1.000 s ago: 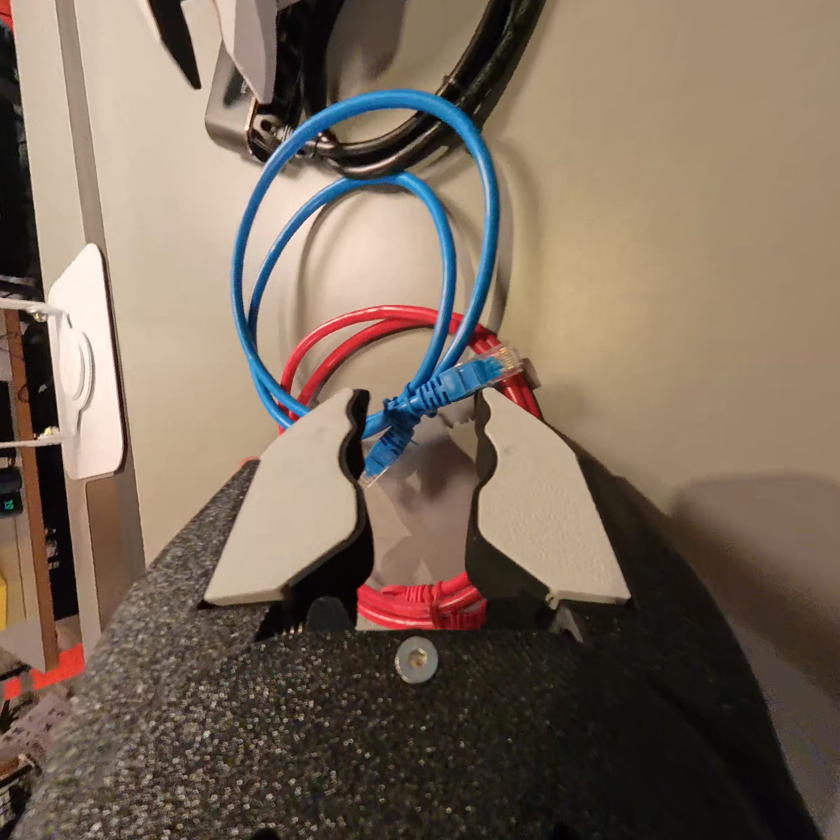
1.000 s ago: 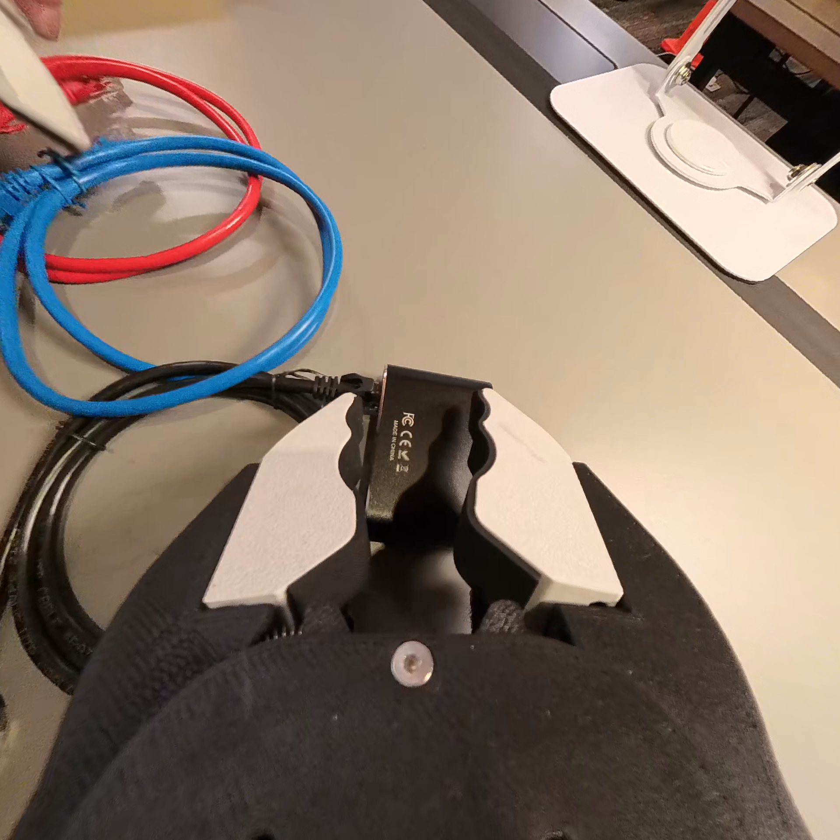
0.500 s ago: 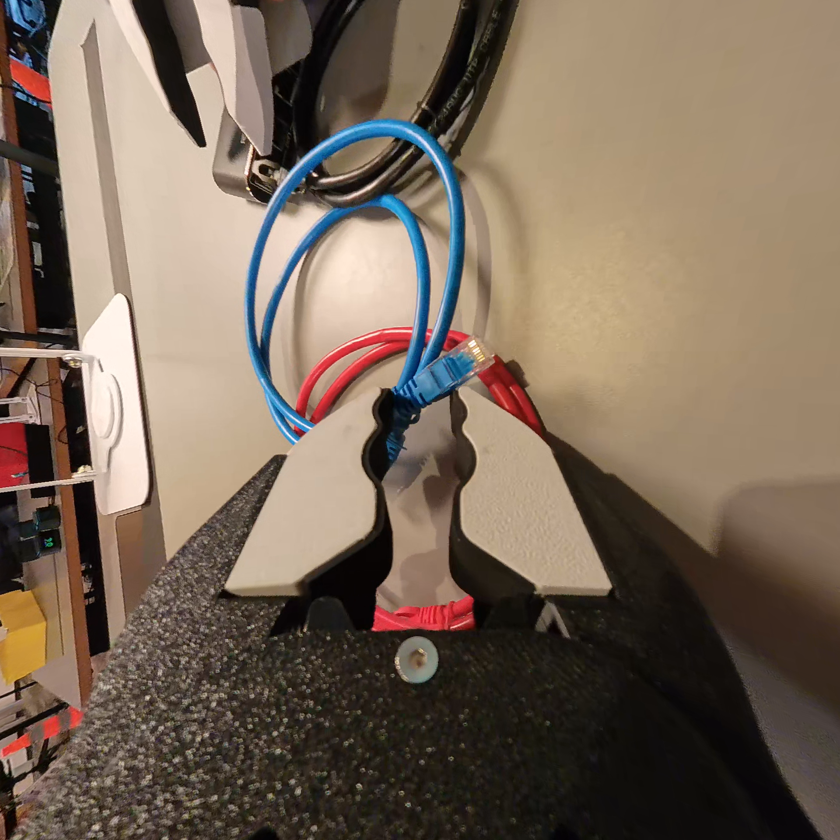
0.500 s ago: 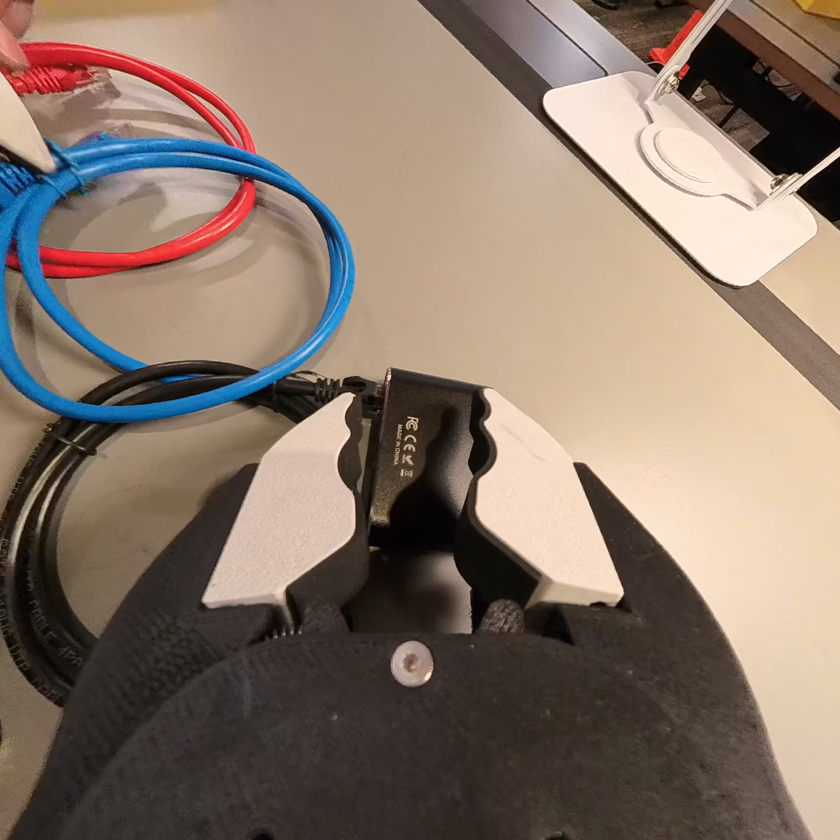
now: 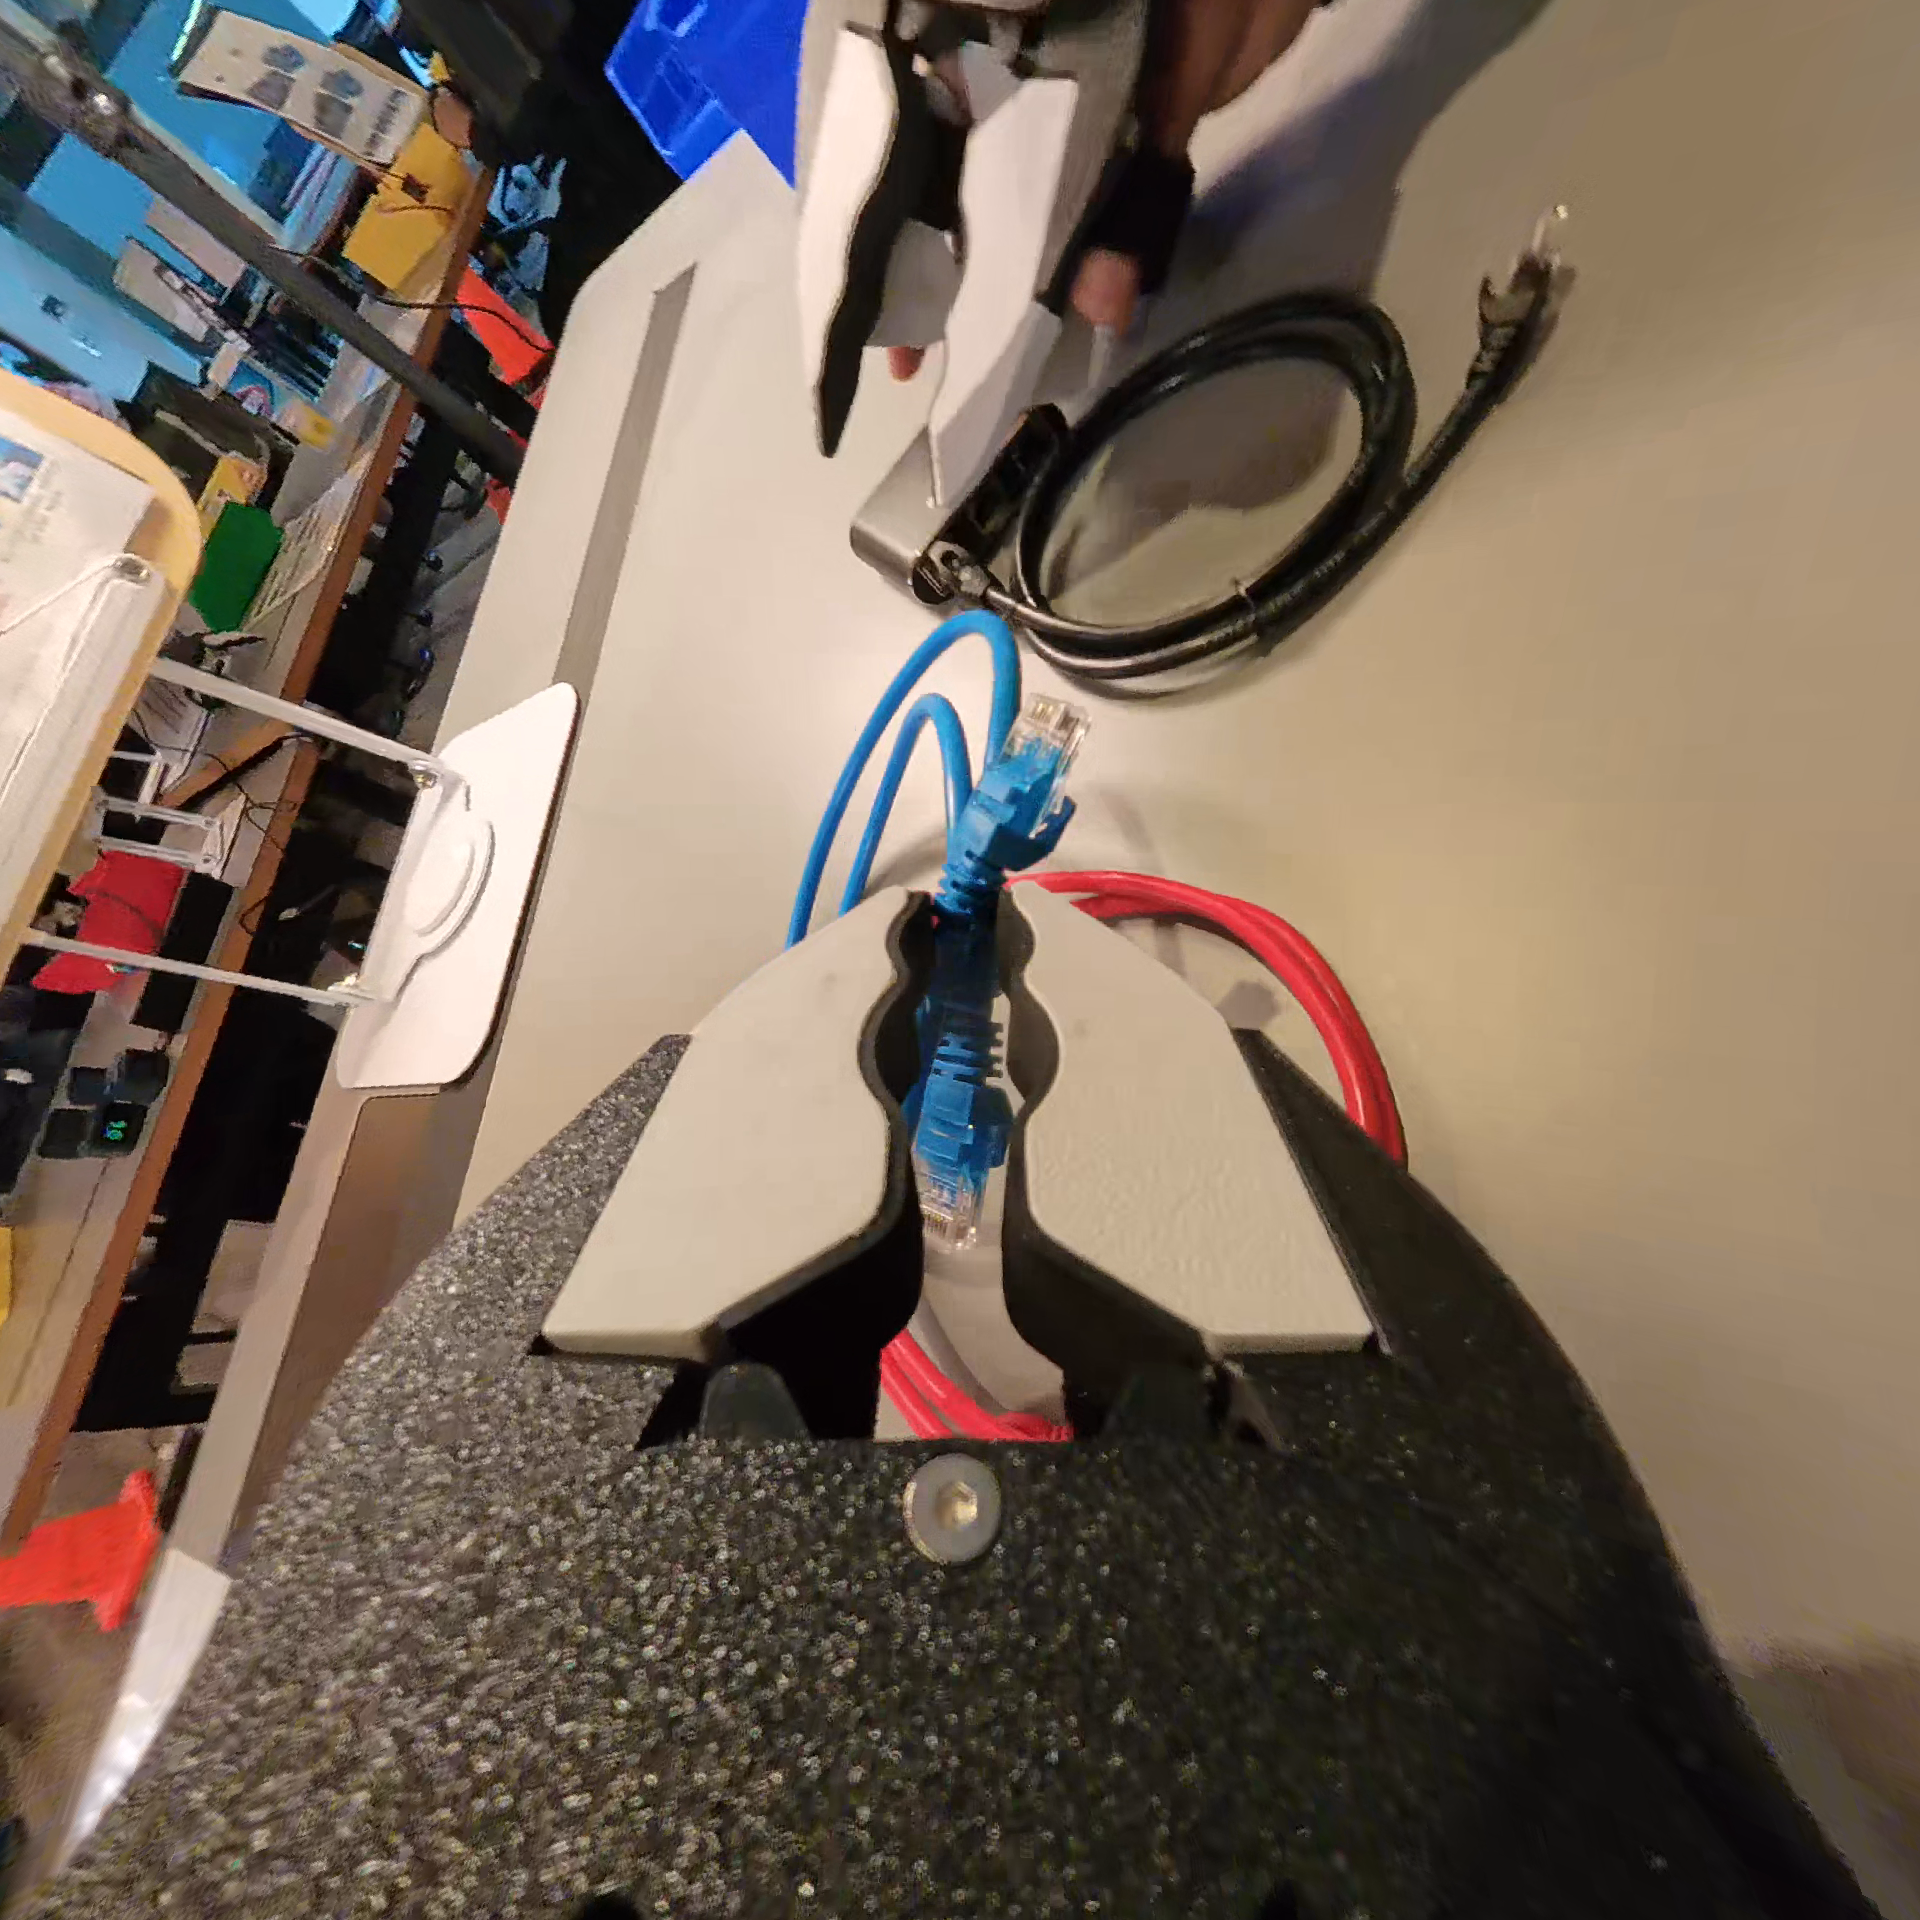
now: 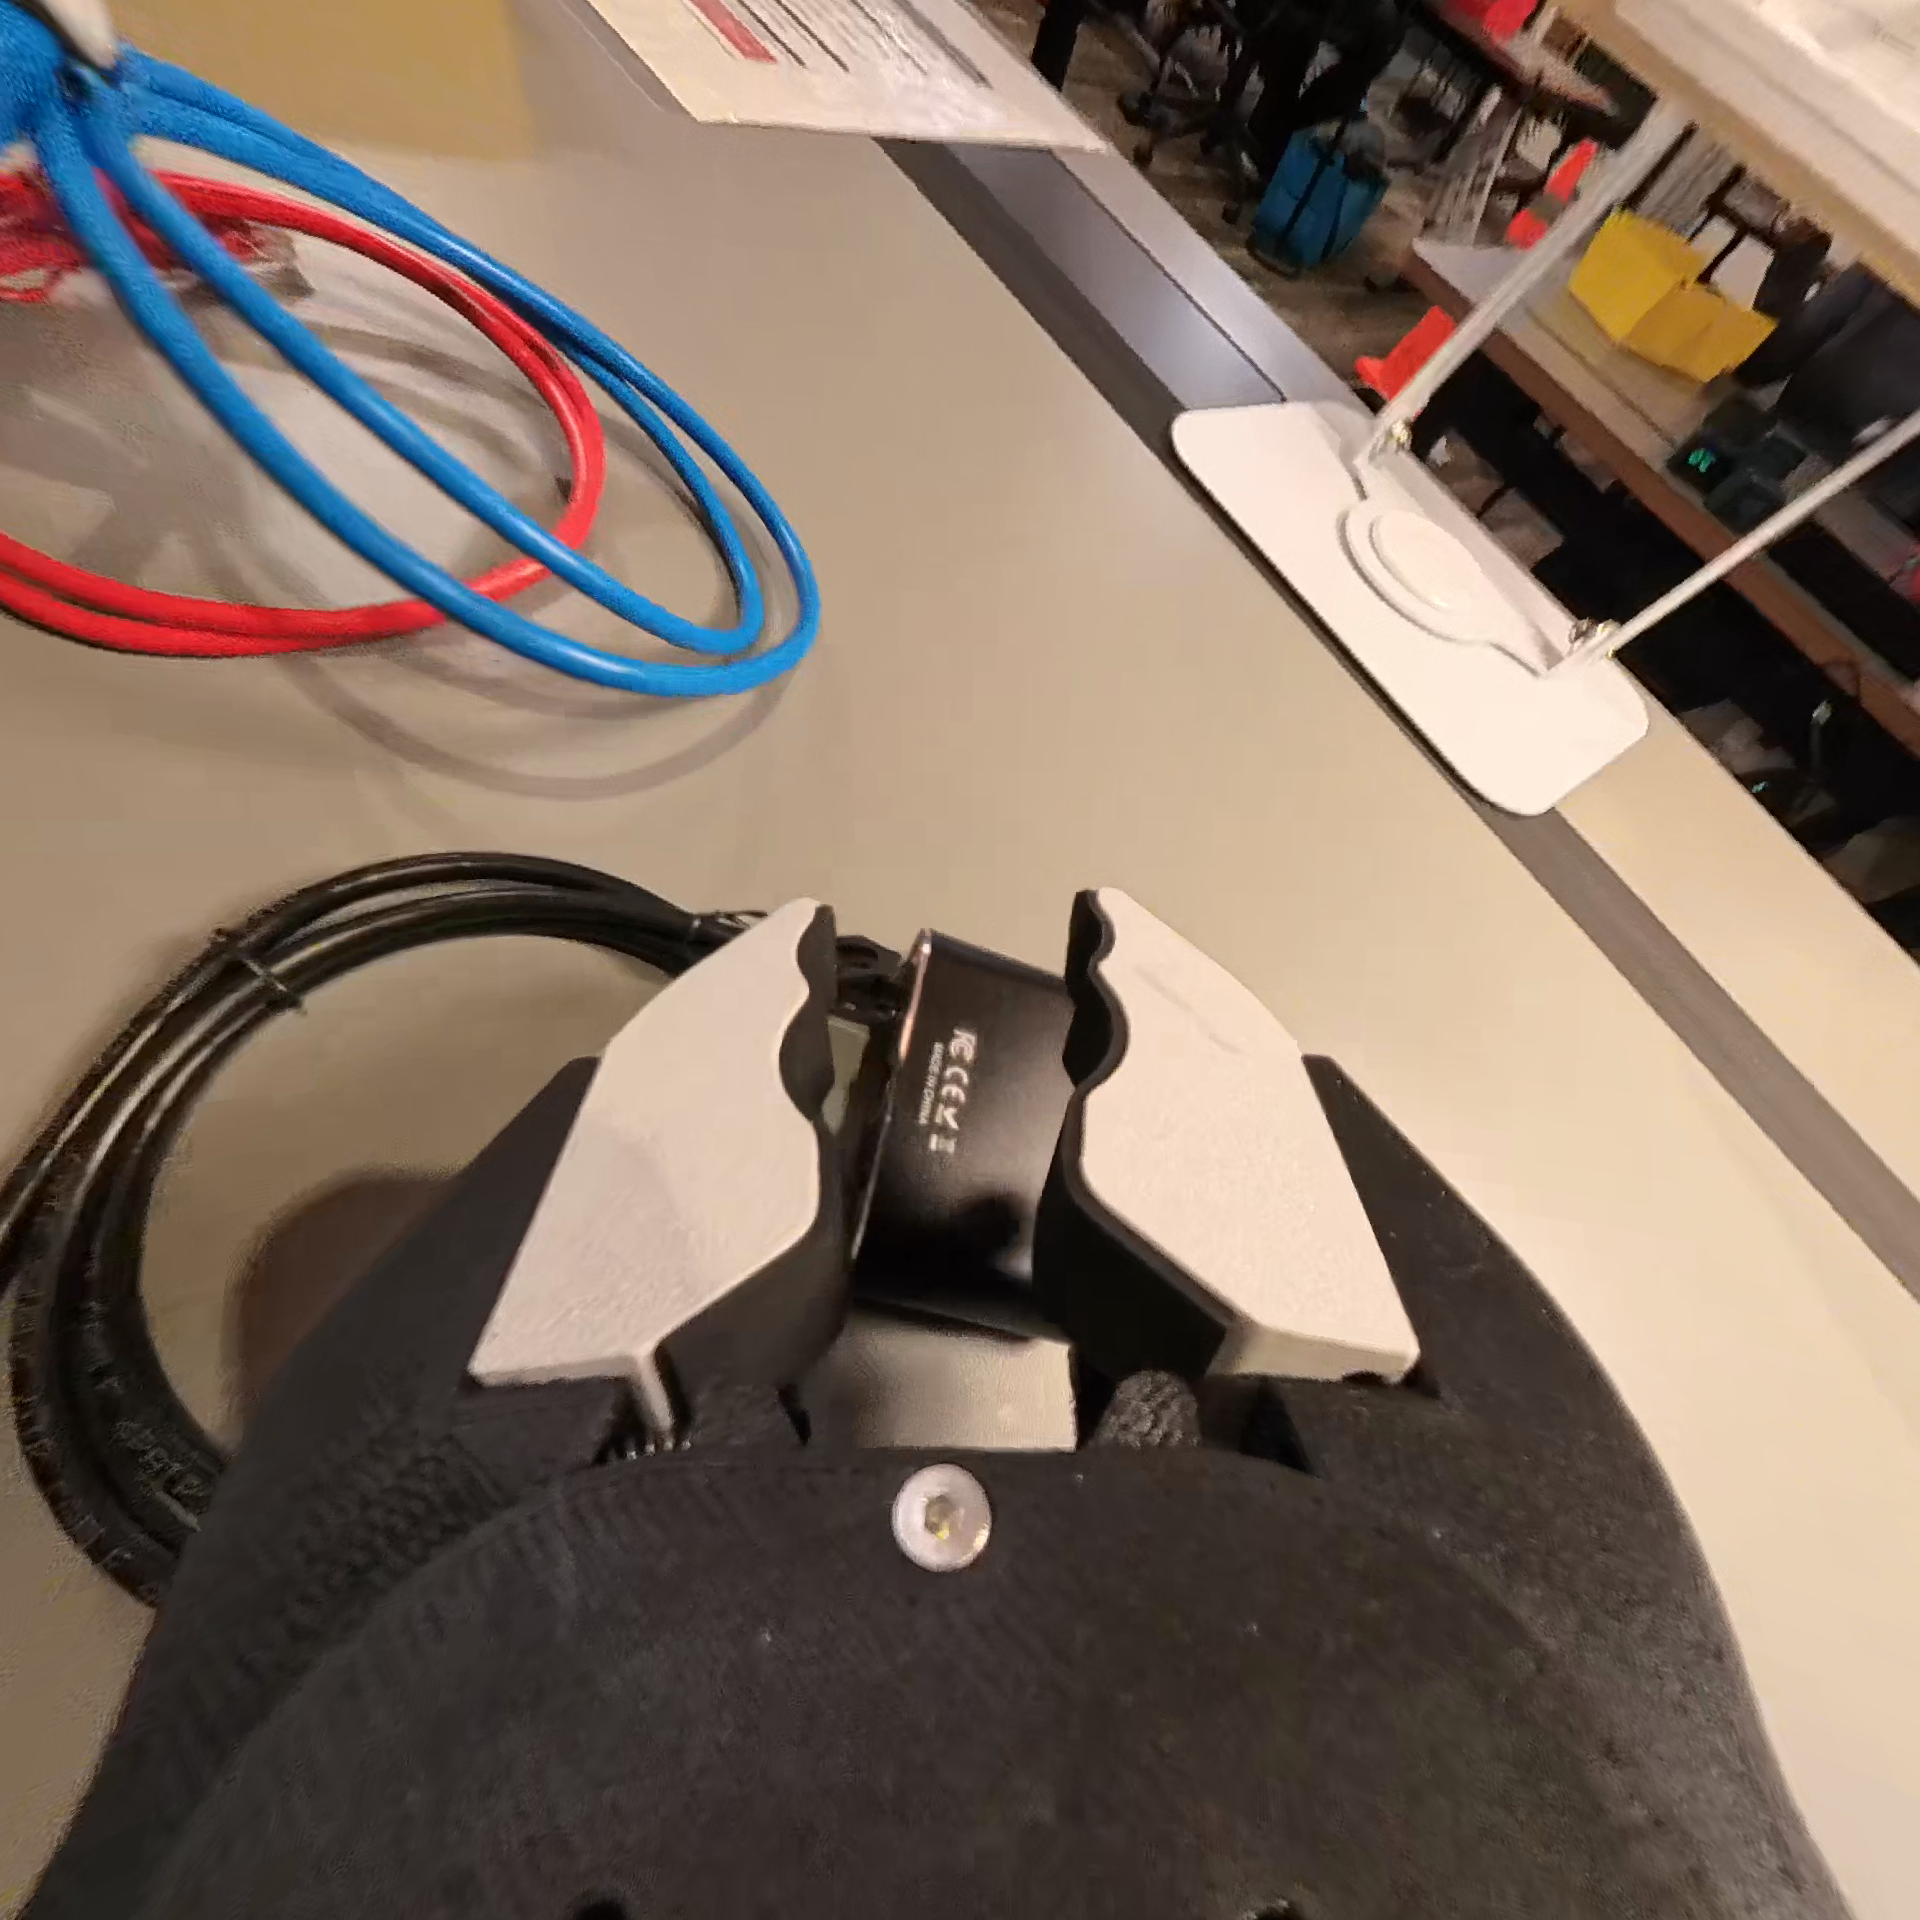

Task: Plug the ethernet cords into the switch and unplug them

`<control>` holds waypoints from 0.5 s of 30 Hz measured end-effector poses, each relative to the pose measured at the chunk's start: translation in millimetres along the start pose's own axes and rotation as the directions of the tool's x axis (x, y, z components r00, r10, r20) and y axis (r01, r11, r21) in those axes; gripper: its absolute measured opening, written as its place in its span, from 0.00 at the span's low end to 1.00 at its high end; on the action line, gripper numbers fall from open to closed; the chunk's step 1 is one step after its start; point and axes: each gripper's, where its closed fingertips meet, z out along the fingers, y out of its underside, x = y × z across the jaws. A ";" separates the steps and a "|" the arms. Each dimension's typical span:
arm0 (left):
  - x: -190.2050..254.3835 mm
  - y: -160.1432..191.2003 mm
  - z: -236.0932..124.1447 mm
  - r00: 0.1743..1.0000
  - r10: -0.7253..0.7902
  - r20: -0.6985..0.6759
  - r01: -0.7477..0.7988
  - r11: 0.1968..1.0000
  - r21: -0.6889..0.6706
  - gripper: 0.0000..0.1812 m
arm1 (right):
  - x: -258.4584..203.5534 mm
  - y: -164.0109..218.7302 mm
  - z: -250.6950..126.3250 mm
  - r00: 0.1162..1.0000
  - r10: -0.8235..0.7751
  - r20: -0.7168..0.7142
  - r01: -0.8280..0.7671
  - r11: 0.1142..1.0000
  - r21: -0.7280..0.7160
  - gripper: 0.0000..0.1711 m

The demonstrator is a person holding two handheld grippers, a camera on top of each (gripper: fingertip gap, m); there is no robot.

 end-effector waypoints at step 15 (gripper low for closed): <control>-27.3 -65.2 -10.1 0.775 -0.591 -0.223 0.630 0.702 0.332 0.06 | -20.6 -61.6 -34.7 0.991 -0.134 -0.002 0.128 0.941 0.314 0.29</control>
